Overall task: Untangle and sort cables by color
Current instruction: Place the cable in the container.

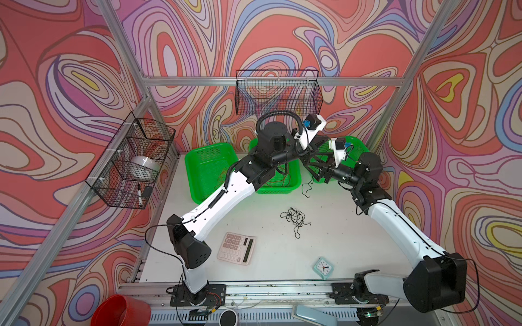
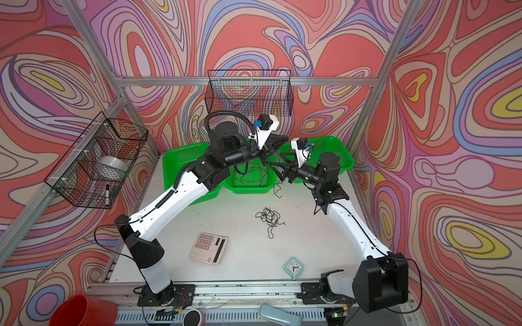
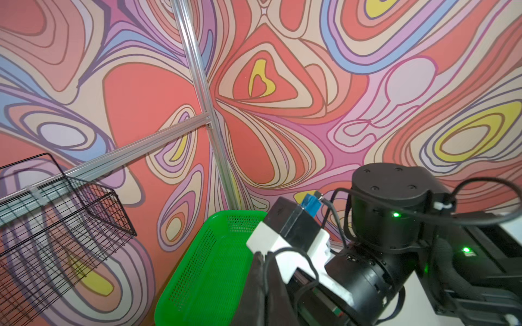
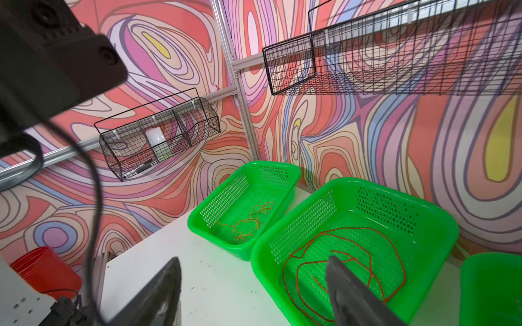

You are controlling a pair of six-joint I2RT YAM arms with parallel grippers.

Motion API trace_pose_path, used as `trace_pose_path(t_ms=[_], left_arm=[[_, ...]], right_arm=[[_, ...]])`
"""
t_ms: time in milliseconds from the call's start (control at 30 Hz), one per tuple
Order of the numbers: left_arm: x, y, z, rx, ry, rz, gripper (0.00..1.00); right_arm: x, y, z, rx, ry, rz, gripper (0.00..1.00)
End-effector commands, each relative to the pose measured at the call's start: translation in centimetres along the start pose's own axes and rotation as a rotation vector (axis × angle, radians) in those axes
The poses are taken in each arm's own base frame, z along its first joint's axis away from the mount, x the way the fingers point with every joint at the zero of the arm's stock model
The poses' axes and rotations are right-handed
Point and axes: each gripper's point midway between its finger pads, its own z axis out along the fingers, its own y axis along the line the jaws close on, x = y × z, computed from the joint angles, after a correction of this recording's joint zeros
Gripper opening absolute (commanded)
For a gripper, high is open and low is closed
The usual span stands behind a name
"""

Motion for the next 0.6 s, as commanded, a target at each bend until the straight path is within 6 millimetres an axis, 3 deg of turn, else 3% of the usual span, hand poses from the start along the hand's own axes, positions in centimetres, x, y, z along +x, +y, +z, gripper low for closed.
trace_pose_path(t_ms=[0,200,300,333,433,500,533,567], left_arm=[[0.0,-0.2,0.0,0.015,-0.006,0.016,0.0],[0.1,-0.2,-0.2,0.004,-0.004,0.004,0.0],[0.4,0.0,-0.4,-0.017,0.003,0.007,0.0],[0.5,0.0,-0.5,-0.017,0.005,0.007,0.08],[0.9,-0.3,-0.7,-0.005,0.022,0.003,0.63],[1.2,-0.4,-0.9,-0.001,0.036,-0.01,0.89],[1.4,-0.5,-1.1,0.001,0.042,-0.017,0.99],[1.6,-0.6,-1.3,0.001,0.045,-0.02,1.0]], right_arm=[[-0.4,0.9,-0.3,-0.024,-0.012,-0.007,0.66],[-0.3,0.9,-0.9,0.002,-0.055,-0.02,0.15],[-0.1,1.0,-1.2,0.013,-0.072,-0.025,0.0],[-0.1,0.9,-1.2,0.017,-0.07,-0.023,0.0],[0.1,0.4,-1.0,0.032,-0.053,0.006,0.0],[0.4,-0.5,-0.6,0.062,-0.032,0.037,0.0],[0.8,-0.9,-0.4,0.073,-0.012,0.054,0.0],[1.1,-1.4,-0.2,0.09,0.008,0.069,0.0]])
